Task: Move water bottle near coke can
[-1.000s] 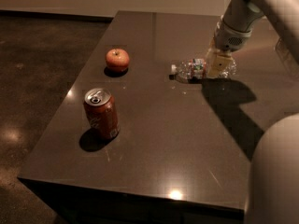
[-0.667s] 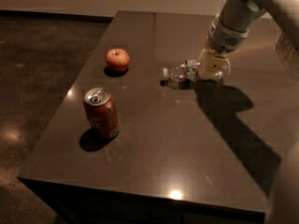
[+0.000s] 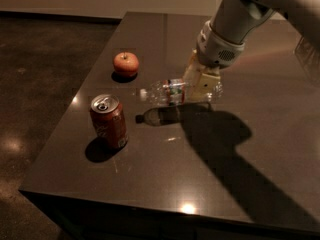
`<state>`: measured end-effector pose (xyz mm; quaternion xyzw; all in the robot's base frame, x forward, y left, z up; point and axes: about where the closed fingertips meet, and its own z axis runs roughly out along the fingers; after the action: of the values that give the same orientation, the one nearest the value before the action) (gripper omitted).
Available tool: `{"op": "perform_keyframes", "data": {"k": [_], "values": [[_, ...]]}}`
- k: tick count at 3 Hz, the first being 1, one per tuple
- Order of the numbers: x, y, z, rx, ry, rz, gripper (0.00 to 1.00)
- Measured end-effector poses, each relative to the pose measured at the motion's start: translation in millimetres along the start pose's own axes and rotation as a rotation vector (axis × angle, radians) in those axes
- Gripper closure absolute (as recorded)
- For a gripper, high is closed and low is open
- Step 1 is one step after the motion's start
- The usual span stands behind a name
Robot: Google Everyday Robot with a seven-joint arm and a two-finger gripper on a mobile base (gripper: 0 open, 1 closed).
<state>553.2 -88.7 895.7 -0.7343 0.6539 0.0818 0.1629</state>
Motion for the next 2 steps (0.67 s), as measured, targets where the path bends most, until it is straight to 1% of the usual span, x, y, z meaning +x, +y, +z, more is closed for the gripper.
{"op": "perform_keyframes", "data": {"k": [1,2], "values": [[-37.7,25.6,15.7,-0.056,-0.03,-0.042,1.0],[-61.4,37.5,32.1,-0.097,-0.033,-0.063,1.0]]}}
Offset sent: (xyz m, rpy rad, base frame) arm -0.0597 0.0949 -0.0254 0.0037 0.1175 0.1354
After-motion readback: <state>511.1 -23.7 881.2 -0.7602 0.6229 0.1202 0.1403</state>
